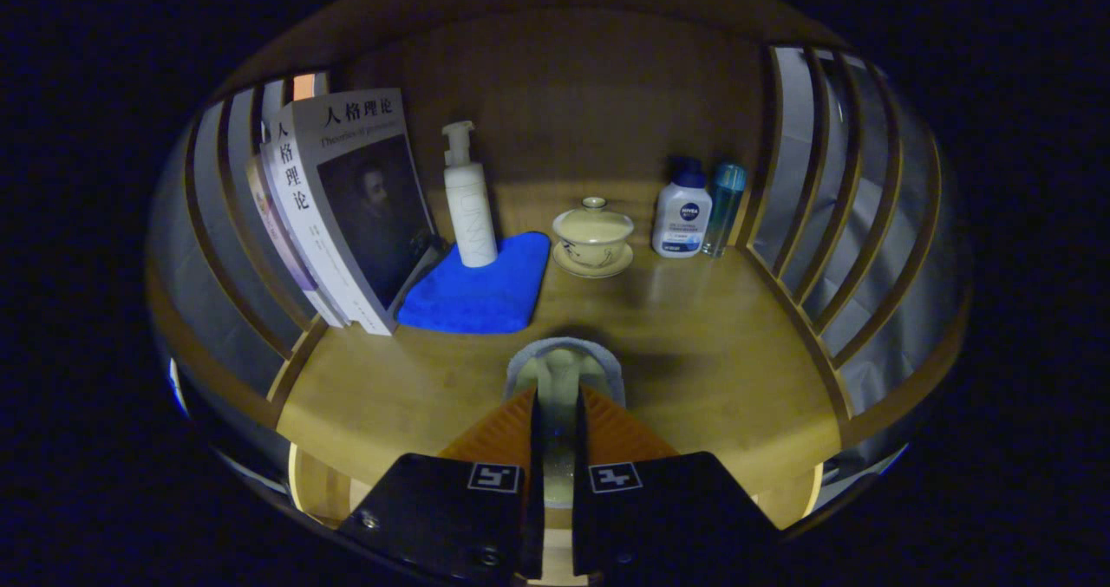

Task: Pull open the drawer, take out the items inside it, and place them on the countertop above the cabinet.

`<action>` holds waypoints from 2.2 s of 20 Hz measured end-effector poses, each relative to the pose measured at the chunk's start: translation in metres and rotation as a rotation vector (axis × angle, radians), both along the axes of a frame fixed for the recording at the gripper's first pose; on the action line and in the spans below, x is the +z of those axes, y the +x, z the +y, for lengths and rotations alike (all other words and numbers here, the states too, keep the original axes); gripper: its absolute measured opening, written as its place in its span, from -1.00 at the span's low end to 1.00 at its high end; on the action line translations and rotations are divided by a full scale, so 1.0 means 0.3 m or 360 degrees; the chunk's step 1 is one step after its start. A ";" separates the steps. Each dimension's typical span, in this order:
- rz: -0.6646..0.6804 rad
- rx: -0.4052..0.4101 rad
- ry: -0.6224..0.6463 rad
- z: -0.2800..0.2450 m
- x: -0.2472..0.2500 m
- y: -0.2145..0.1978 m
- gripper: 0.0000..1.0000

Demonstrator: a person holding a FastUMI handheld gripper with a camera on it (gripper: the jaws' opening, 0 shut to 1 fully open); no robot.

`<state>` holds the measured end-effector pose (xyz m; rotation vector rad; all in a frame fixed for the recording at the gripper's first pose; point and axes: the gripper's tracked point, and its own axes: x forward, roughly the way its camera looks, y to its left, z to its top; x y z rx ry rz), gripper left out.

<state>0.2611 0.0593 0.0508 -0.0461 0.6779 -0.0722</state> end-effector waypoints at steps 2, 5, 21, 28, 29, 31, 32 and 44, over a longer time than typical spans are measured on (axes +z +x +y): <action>-0.0004 -0.0005 0.0014 -0.008 -0.010 0.005 -0.62; -0.0019 0.0011 0.0080 -0.003 -0.031 0.024 -0.43; -0.0209 0.0080 -0.0043 0.013 0.034 -0.038 0.52; -0.0380 0.0182 -0.0123 0.047 0.074 -0.241 0.52; -0.0428 0.0206 -0.0149 0.048 0.080 -0.282 0.52; -0.0526 0.0219 -0.0216 0.042 0.098 -0.353 0.52; -0.0588 0.0221 -0.0225 0.049 0.110 -0.395 0.64; -0.0865 0.0192 -0.0131 0.059 0.022 -0.781 1.00</action>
